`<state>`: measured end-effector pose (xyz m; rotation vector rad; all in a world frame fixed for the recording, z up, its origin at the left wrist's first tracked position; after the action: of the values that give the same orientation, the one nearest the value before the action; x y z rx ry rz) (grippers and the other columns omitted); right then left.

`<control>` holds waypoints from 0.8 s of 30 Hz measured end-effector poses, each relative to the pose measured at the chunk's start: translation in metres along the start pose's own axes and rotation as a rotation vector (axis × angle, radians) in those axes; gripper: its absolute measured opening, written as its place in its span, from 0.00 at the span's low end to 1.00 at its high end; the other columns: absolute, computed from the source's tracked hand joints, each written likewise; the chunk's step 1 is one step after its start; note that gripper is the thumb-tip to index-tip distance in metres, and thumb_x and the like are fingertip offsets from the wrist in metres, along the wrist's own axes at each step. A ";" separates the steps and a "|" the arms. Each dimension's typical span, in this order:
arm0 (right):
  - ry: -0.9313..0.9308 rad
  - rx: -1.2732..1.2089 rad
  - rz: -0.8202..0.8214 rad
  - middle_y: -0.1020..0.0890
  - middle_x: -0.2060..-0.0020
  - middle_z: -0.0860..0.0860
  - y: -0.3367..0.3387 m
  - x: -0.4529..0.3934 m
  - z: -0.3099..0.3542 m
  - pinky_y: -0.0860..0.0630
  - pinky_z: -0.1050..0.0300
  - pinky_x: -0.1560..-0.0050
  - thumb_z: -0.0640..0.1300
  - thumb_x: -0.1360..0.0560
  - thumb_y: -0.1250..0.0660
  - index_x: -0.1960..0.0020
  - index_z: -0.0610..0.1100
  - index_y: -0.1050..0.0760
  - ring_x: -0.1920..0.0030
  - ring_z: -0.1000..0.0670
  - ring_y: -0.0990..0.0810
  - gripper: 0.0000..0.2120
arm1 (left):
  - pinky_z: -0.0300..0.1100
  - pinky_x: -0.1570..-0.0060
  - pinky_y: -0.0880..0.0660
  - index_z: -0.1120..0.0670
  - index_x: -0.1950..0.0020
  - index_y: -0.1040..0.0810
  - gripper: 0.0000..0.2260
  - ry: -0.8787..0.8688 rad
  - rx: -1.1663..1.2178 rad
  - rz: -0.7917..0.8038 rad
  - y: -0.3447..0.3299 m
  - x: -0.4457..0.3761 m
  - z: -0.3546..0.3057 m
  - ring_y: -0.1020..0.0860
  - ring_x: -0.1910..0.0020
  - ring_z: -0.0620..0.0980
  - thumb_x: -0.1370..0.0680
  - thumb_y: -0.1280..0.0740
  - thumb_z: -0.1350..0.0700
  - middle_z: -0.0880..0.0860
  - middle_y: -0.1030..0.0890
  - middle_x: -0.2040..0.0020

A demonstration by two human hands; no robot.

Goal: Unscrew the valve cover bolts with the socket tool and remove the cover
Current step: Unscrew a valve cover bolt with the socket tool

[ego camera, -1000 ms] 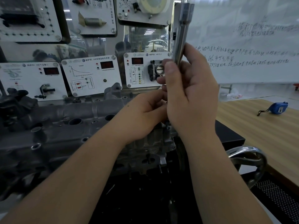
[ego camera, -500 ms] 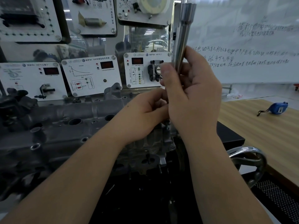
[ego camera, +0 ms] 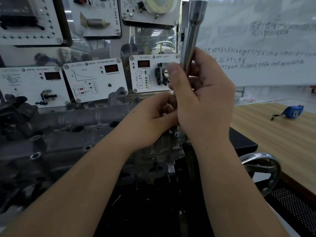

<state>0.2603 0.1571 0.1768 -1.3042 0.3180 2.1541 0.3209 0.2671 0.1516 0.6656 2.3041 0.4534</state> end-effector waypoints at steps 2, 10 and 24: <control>0.029 0.032 -0.010 0.19 0.64 0.55 0.002 0.000 0.001 0.21 0.53 0.61 0.45 0.18 0.35 0.48 0.42 0.20 0.62 0.52 0.17 0.08 | 0.70 0.46 0.24 0.59 0.41 0.21 0.16 -0.001 -0.004 0.009 -0.001 0.000 0.000 0.21 0.46 0.72 0.23 0.32 0.50 0.68 0.19 0.46; -0.012 -0.017 0.018 0.15 0.57 0.54 0.001 0.000 0.000 0.17 0.48 0.59 0.45 0.16 0.39 0.26 0.41 0.28 0.59 0.55 0.16 0.19 | 0.66 0.43 0.23 0.57 0.40 0.19 0.13 0.015 0.009 0.017 0.002 0.003 -0.002 0.18 0.45 0.64 0.19 0.35 0.51 0.60 0.15 0.47; -0.004 -0.015 -0.005 0.17 0.57 0.56 -0.002 0.002 0.000 0.18 0.49 0.58 0.46 0.17 0.37 0.34 0.41 0.23 0.58 0.53 0.16 0.15 | 0.66 0.43 0.22 0.55 0.40 0.19 0.13 -0.004 0.007 -0.002 0.002 0.002 -0.002 0.18 0.45 0.63 0.19 0.37 0.51 0.59 0.15 0.46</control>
<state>0.2604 0.1595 0.1754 -1.3074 0.2967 2.1584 0.3191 0.2697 0.1527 0.6673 2.3035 0.4431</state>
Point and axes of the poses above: each hand's wrist, its own x-axis away from the middle knuckle, its own y-axis out of the back of the hand, z = x × y, the point moved 3 cm from there along -x, towards the middle knuckle
